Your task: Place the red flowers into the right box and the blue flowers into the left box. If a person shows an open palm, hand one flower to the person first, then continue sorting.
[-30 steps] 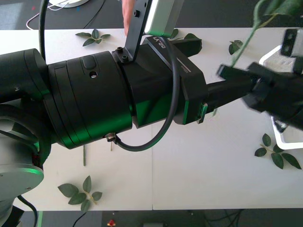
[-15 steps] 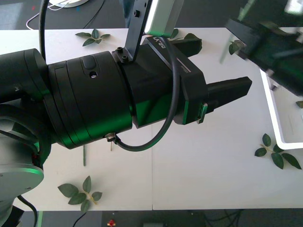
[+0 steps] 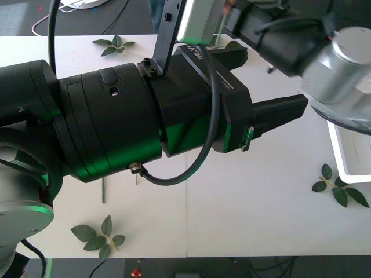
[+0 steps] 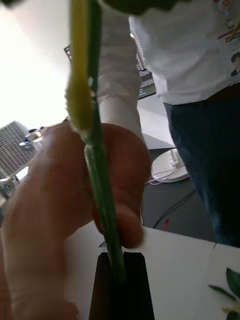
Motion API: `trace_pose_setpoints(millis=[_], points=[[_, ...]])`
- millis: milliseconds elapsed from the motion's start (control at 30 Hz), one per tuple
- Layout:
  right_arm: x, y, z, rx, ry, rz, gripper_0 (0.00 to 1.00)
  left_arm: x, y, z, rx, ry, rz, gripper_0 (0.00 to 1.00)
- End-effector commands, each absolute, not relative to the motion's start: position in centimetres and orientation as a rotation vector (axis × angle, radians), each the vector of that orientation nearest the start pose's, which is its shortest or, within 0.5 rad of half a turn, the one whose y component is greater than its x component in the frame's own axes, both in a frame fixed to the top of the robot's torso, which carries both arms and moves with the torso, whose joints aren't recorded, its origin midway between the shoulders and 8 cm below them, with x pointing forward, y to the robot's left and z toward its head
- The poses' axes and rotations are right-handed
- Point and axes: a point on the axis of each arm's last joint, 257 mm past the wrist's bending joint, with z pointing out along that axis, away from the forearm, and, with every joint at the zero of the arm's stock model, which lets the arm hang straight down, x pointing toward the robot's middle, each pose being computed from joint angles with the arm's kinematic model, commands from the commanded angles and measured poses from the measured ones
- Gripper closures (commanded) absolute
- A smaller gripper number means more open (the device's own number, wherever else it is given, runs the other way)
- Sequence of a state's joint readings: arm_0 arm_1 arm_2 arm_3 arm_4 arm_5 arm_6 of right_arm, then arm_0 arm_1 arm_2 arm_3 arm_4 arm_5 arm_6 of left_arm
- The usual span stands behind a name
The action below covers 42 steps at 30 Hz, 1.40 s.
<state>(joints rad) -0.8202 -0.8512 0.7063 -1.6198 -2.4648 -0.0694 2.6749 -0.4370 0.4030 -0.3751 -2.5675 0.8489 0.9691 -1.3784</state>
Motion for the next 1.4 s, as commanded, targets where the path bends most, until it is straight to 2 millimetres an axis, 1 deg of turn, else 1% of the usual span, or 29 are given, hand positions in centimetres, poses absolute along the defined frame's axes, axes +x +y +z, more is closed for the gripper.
trace_pose_setpoints(millis=[33, 167, 333, 400, 433, 467, 1000, 1033, 1167, 1267, 1367, 1400], points=[[60.8, -3.8, 7.1, -0.396, 1.347, 0.715, 1.00, 29.1, -8.2, 5.7, 0.923, 1.364, -0.925, 0.00], [61.5, -3.4, 7.3, -0.393, 1.346, 0.708, 1.00, 29.1, -8.2, 5.7, 0.923, 1.364, -0.925, 0.00], [61.7, -3.7, 7.1, -0.381, 1.353, 0.706, 0.99, 29.1, -8.2, 5.7, 0.923, 1.364, -0.925, 0.00], [61.9, -3.9, 7.0, -0.367, 1.357, 0.700, 0.36, 29.1, -8.2, 5.7, 0.923, 1.364, -0.925, 0.00], [62.0, -4.0, 7.0, -0.361, 1.357, 0.700, 0.15, 29.1, -8.2, 5.7, 0.923, 1.364, -0.925, 0.00], [62.0, -4.0, 6.9, -0.359, 1.359, 0.700, 0.00, 29.1, -8.2, 5.7, 0.923, 1.364, -0.925, 0.00], [61.7, -3.6, 6.9, -0.371, 1.363, 0.718, 0.00, 29.1, -8.2, 5.7, 0.923, 1.364, -0.925, 0.00], [61.7, -3.6, 6.7, -0.371, 1.366, 0.721, 0.00, 29.6, -8.0, 4.4, 0.915, 1.404, -0.923, 0.00], [61.4, -3.7, 6.1, -0.391, 1.378, 0.732, 0.00, 30.0, -7.6, 4.4, 0.901, 1.400, -0.912, 0.00], [61.0, -4.1, 5.6, -0.404, 1.389, 0.738, 0.00, 30.7, -6.7, 5.1, 0.880, 1.386, -0.889, 0.00], [60.5, -5.0, 5.1, -0.410, 1.400, 0.734, 0.00, 32.5, -4.5, 6.2, 0.808, 1.406, -0.869, 0.00], [60.1, -5.3, 5.0, -0.415, 1.401, 0.733, 0.00, 33.6, -2.9, 6.9, 0.747, 1.432, -0.866, 0.00]])
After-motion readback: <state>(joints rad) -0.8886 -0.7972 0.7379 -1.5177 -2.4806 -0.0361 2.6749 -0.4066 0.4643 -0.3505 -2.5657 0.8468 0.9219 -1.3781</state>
